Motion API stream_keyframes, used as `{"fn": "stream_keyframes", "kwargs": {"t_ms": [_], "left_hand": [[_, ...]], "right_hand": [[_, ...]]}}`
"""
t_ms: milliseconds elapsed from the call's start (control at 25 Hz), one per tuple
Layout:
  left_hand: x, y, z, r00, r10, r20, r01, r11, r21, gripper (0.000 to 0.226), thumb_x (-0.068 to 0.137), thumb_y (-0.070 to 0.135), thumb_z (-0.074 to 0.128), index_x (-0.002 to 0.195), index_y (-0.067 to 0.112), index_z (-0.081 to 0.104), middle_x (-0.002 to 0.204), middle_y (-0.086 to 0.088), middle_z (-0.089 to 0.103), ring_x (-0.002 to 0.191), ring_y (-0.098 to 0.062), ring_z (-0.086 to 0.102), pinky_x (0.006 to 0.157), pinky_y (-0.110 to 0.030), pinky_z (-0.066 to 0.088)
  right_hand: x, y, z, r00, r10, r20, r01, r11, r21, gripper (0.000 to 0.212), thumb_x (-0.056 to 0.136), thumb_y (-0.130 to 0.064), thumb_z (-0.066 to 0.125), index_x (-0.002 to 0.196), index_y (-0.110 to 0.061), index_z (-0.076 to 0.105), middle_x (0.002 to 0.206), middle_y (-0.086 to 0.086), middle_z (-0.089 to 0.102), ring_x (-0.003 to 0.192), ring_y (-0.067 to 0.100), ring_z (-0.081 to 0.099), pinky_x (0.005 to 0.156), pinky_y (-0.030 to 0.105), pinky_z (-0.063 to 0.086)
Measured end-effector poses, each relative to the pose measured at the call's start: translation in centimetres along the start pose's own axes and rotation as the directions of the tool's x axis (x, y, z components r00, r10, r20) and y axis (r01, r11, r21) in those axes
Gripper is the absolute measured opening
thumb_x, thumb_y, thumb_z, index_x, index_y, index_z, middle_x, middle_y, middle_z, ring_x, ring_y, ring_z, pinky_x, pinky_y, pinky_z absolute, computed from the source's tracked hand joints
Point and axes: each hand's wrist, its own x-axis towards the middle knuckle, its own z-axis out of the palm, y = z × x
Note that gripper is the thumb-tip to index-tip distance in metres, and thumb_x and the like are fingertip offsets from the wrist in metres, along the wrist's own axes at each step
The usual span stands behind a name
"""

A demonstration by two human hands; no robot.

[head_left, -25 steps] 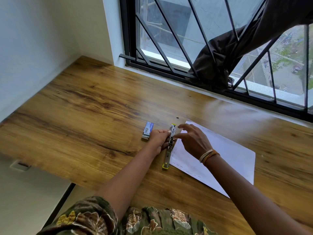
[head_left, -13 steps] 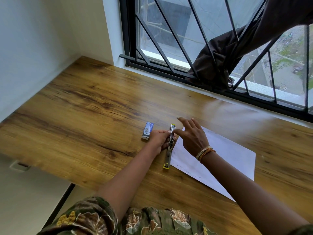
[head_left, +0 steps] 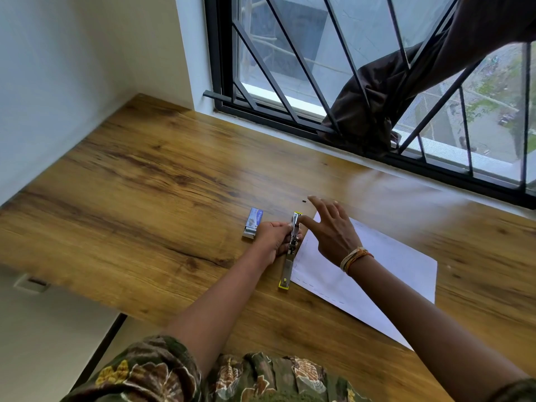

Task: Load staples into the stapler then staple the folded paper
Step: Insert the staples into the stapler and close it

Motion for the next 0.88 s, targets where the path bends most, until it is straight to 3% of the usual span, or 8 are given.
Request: {"fn": "stream_keyframes", "kwargs": {"t_ms": [120, 240, 400, 600, 880], "left_hand": [[0.0, 0.1, 0.0, 1.000, -0.003, -0.003, 0.003, 1.000, 0.021, 0.005, 0.091, 0.012, 0.062, 0.088, 0.009, 0.063, 0.094, -0.021, 0.073, 0.081, -0.028, 0.068, 0.059, -0.030, 0.052], [-0.3, 0.2, -0.1, 1.000, -0.008, 0.014, 0.008, 1.000, 0.003, 0.006, 0.092, 0.011, 0.061, 0.092, 0.005, 0.063, 0.082, -0.016, 0.073, 0.063, -0.018, 0.071, 0.046, -0.023, 0.053], [-0.6, 0.4, 0.0, 1.000, -0.003, 0.031, 0.003, 1.000, 0.001, 0.014, 0.090, 0.010, 0.062, 0.100, 0.000, 0.064, 0.085, -0.018, 0.072, 0.057, -0.014, 0.070, 0.046, -0.024, 0.055], [-0.9, 0.5, 0.0, 1.000, -0.007, 0.029, 0.007, 1.000, 0.012, 0.017, 0.090, 0.012, 0.063, 0.103, 0.001, 0.064, 0.084, -0.016, 0.073, 0.058, -0.014, 0.070, 0.049, -0.024, 0.054], [-1.1, 0.7, 0.0, 1.000, -0.010, 0.012, 0.009, 1.000, 0.021, 0.006, 0.089, 0.011, 0.064, 0.091, 0.006, 0.065, 0.084, -0.016, 0.074, 0.063, -0.017, 0.071, 0.049, -0.025, 0.057]], "right_hand": [[0.4, 0.7, -0.1, 0.999, 0.039, 0.028, -0.039, 0.999, 0.013, 0.066, 0.062, 0.008, 0.045, 0.119, -0.024, 0.053, 0.138, 0.023, 0.042, 0.117, 0.040, 0.046, 0.093, 0.052, 0.045], [0.3, 0.4, -0.1, 0.996, 0.091, -0.024, -0.088, 0.991, 0.101, 0.065, 0.059, 0.014, 0.048, 0.113, -0.020, 0.059, 0.131, 0.023, 0.048, 0.108, 0.038, 0.051, 0.084, 0.045, 0.050], [-0.4, 0.2, 0.3, 0.997, -0.060, -0.051, 0.064, 0.994, 0.084, 0.063, 0.064, 0.010, 0.038, 0.112, -0.023, 0.062, 0.133, 0.019, 0.049, 0.113, 0.032, 0.046, 0.091, 0.044, 0.047], [0.1, 1.1, 0.6, 0.999, -0.001, -0.032, 0.003, 0.999, 0.051, 0.066, 0.061, 0.011, 0.053, 0.116, -0.025, 0.059, 0.135, 0.019, 0.045, 0.116, 0.034, 0.046, 0.093, 0.051, 0.046], [-0.1, 1.1, 0.9, 0.994, -0.105, -0.021, 0.106, 0.994, 0.027, 0.067, 0.062, 0.012, 0.051, 0.117, -0.026, 0.055, 0.137, 0.015, 0.038, 0.119, 0.034, 0.046, 0.096, 0.053, 0.044]]}}
